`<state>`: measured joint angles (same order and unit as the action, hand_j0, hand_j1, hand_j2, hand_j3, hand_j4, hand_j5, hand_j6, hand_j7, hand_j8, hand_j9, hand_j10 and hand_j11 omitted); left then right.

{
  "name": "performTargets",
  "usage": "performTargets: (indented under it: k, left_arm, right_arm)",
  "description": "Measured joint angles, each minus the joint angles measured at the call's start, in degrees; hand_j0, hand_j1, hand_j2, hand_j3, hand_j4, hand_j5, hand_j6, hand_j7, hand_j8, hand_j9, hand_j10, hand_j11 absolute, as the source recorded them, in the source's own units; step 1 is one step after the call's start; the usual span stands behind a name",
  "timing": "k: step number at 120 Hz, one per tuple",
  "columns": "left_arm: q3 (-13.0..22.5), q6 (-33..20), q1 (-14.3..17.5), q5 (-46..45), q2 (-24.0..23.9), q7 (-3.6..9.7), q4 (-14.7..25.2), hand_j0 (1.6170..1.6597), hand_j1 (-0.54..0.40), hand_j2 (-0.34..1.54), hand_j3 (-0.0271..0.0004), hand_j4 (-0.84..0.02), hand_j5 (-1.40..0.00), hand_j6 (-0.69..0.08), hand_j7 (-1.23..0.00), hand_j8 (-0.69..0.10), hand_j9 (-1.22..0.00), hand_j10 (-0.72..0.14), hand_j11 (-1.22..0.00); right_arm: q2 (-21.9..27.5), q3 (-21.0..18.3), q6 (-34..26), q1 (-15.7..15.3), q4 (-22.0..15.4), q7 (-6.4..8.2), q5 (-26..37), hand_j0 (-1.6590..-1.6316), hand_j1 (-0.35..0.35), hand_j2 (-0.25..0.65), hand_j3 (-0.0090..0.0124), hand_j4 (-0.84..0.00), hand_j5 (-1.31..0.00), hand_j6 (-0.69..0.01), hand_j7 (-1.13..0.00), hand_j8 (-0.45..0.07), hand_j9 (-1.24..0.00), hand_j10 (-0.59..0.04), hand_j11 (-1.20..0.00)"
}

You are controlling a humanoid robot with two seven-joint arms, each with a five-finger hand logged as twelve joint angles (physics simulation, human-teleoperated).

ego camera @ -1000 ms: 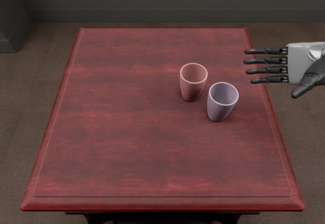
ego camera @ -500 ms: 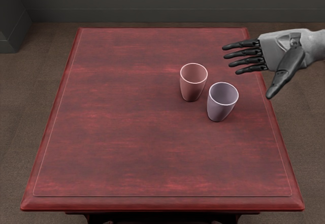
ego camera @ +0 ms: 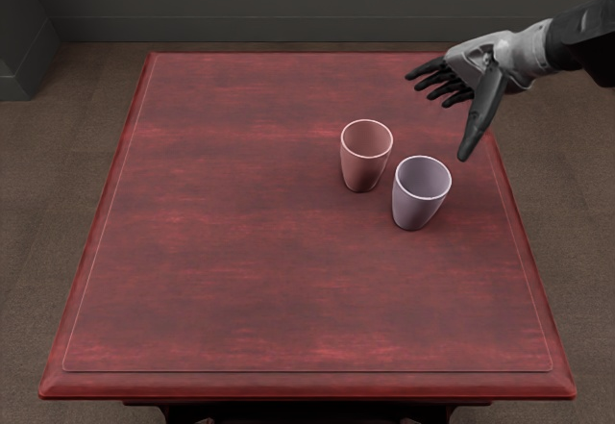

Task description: Pick up cup and place in cup with right hand

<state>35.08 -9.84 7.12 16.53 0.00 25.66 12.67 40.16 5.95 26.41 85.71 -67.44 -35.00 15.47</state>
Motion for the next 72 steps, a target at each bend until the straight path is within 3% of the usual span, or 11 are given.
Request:
performTargets:
  k: [49,72]
  left_arm:
    - [0.0,0.0,0.0,0.0,0.0,0.0,0.0,1.6581,0.349,0.0,0.0,0.0,0.0,0.0,0.0,0.0,0.0,0.0,0.0]
    - [0.0,0.0,0.0,0.0,0.0,0.0,0.0,1.6581,0.349,0.0,0.0,0.0,0.0,0.0,0.0,0.0,0.0,0.0,0.0]
  right_arm:
    - [-14.3,-16.1,-18.8,11.4,1.5,0.0,3.5,-1.6581,-0.307,-0.007,0.0,-0.037,-0.05,-0.038,-0.05,-0.038,-0.05,-0.037,-0.05]
    - [-21.2,-23.6,-24.7,15.4,2.8,0.0,0.8,-1.6581,-0.202,-0.024,0.0,-0.125,-0.16,-0.126,-0.16,-0.126,-0.16,-0.125,-0.16]
